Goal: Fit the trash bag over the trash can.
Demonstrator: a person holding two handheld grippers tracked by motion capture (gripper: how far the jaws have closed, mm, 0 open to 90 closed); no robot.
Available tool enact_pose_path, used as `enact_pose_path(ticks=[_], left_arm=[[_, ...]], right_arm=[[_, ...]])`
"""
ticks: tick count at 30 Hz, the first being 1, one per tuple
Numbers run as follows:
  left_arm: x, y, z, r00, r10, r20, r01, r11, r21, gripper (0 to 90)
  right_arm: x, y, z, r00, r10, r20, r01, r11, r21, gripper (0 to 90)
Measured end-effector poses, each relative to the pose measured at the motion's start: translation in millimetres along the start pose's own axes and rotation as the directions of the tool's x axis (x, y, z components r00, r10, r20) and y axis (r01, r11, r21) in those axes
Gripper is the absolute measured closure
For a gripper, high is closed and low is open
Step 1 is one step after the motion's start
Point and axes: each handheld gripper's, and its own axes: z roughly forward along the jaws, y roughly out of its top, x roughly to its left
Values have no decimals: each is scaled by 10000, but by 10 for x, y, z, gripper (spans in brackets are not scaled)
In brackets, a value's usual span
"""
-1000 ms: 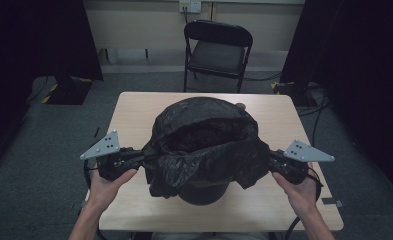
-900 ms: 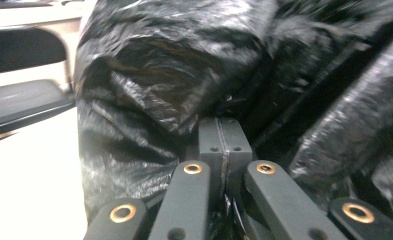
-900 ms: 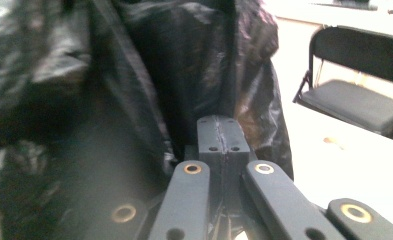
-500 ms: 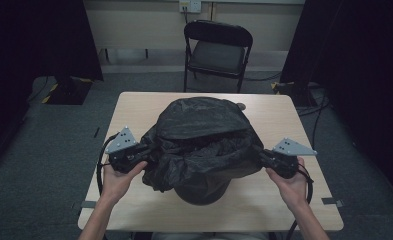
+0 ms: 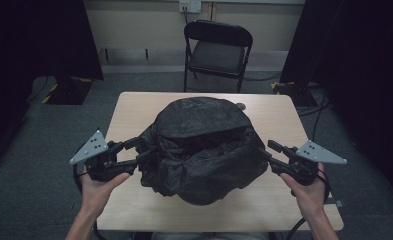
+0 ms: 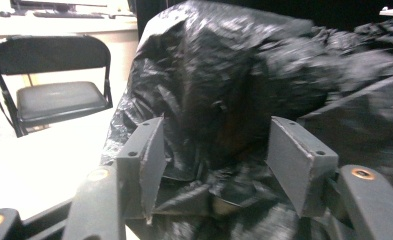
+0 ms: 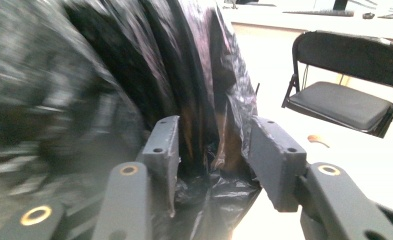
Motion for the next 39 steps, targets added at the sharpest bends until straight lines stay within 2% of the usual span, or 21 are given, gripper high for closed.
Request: enact_pose_path(ticks=[3, 6, 8, 11, 12, 14, 16, 17, 18, 19, 20, 22, 23, 26, 28, 30, 32, 33, 35, 36, 39], left_arm=[[-67, 27, -99, 9996, -144, 234, 152, 9993, -338, 378], [-176, 48, -170, 9962, -199, 850, 256, 9975, -666, 363], [-250, 54, -192, 9899, -240, 1401, 361, 9958, -846, 356], [-372, 59, -171, 9752, -154, 2209, 368, 9950, -928, 310], [-433, 60, -137, 9686, -60, 2484, 285, 9958, -871, 286], [-514, 54, -62, 9611, 83, 2760, 101, 9978, -651, 262], [-570, 38, 20, 9629, 221, 2690, -144, 9994, -307, 269], [-588, 22, 65, 9641, 293, 2641, -271, 9996, -120, 310], [-611, -5, 109, 9640, 402, 2627, -436, 9990, 71, 433], [-626, -23, 128, 9661, 579, 2514, -646, 9977, 185, 619], [-641, -48, 148, 9671, 747, 2432, -854, 9958, 338, 705], [-648, -113, 170, 9567, 876, 2776, -1054, 9932, 497, 857], [-649, -141, 179, 9525, 961, 2891, -1196, 9907, 646, 893], [-628, -251, 222, 9380, 1087, 3291, -1536, 9816, 1134, 900], [-604, -349, 261, 9326, 1174, 3412, -1797, 9711, 1571, 900], [-552, -472, 318, 9407, 1078, 3216, -1800, 9623, 2041, 900], [-505, -567, 373, 9495, 1005, 2971, -1724, 9586, 2268, 900], [-505, -567, 373, 9495, 1005, 2971, -1724, 9586, 2268, 900], [-439, -701, 466, 9577, 894, 2737, -1622, 9529, 2561, 900], [-418, -748, 495, 9624, 902, 2562, -1597, 9509, 2651, 900], [-356, -881, 561, 9689, 696, 2376, -1366, 9506, 2787, 900]], right_arm=[[44, 48, -140, 10000, -28, -95, 26, 9997, -260, 481], [129, 91, -263, 9983, 0, -575, -32, 9985, -553, 410], [195, 105, -313, 9945, -60, -1041, -27, 9966, -827, 371], [309, 106, -331, 9866, -386, -1588, 201, 9930, -1166, 295], [347, 104, -314, 9838, -503, -1722, 317, 9935, -1089, 274], [407, 97, -230, 9793, -629, -1923, 485, 9957, -790, 242], [427, 89, -153, 9779, -669, -1983, 559, 9966, -602, 298], [431, 84, -113, 9768, -680, -2030, 603, 9972, -442, 395], [426, 76, -79, 9737, -766, -2144, 709, 9969, -342, 478], [409, 62, -45, 9699, -799, -2299, 752, 9967, -293, 644], [399, 51, -34, 9668, -842, -2414, 805, 9964, -251, 775], [377, 15, -17, 9611, -907, -2610, 887, 9959, -195, 875], [376, -12, -17, 9561, -1035, -2740, 1044, 9945, -112, 898], [389, -99, -25, 9518, -1233, -2808, 1357, 9904, 250, 900], [393, -162, -26, 9514, -1252, -2815, 1459, 9879, 535, 900], [378, -258, -18, 9541, -1168, -2758, 1440, 9863, 805, 900], [351, -351, 16, 9590, -1062, -2627, 1388, 9843, 1090, 900], [351, -351, 16, 9590, -1062, -2627, 1388, 9843, 1090, 900], [283, -500, 126, 9670, -797, -2422, 1168, 9828, 1431, 900], [273, -522, 145, 9675, -727, -2421, 1108, 9828, 1477, 900], [246, -650, 272, 9697, -503, -2390, 957, 9786, 1820, 900]])
